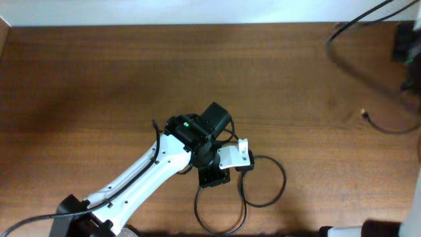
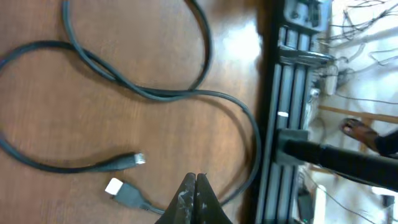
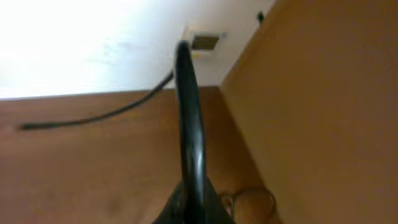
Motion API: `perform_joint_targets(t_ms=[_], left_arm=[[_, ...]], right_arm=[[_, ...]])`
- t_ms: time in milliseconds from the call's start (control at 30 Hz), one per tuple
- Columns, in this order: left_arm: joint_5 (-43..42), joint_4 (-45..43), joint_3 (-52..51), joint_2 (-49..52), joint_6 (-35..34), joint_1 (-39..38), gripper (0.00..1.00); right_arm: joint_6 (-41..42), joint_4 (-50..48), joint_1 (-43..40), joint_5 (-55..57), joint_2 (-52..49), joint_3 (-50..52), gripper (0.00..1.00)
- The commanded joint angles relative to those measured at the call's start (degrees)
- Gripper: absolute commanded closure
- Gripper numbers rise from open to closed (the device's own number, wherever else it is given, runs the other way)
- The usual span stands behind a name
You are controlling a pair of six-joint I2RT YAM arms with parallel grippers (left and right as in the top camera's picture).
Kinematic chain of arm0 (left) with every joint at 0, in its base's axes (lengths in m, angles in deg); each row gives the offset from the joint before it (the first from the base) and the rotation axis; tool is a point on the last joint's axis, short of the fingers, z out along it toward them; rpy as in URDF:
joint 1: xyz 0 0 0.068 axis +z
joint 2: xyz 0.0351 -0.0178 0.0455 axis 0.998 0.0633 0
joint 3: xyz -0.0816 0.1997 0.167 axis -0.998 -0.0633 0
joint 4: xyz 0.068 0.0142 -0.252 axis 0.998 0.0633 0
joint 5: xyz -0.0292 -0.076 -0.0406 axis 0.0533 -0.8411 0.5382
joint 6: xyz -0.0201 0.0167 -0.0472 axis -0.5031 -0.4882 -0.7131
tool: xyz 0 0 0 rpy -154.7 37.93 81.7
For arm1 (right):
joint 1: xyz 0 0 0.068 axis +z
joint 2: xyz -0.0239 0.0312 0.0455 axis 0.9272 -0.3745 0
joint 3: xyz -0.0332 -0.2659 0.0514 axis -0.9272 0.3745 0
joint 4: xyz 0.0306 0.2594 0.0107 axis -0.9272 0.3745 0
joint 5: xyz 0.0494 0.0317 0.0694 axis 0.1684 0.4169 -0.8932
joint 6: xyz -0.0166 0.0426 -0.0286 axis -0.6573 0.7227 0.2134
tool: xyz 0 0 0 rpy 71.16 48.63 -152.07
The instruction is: Untangle cables
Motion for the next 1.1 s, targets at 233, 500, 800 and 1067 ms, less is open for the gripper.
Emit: perform_joint_targets(t_ms=[233, 500, 800, 1067], left_arm=[[-1.6, -0.1, -0.3, 0.0, -5.8, 0.1, 0.94], [-1.6, 0.2, -0.3, 0.0, -6.4, 0.1, 0.9], [-1.6, 0.1, -0.3, 0.0, -6.4, 0.1, 0.86], [22.4, -21.5, 3.4, -6.4, -24.3, 5.3, 1.0]], right_arm=[[6.8, -0.9, -28.7, -44.5, -37.0, -4.3, 0.96], [6.8, 8.2, -29.9, -42.6, -47.7, -4.3, 0.01], [6.7, 18.5, -36.7, -77.7, -29.8, -33.6, 0.01], [-6.5, 34.2, -7.1, -51.0, -14.2, -18.3, 0.01]])
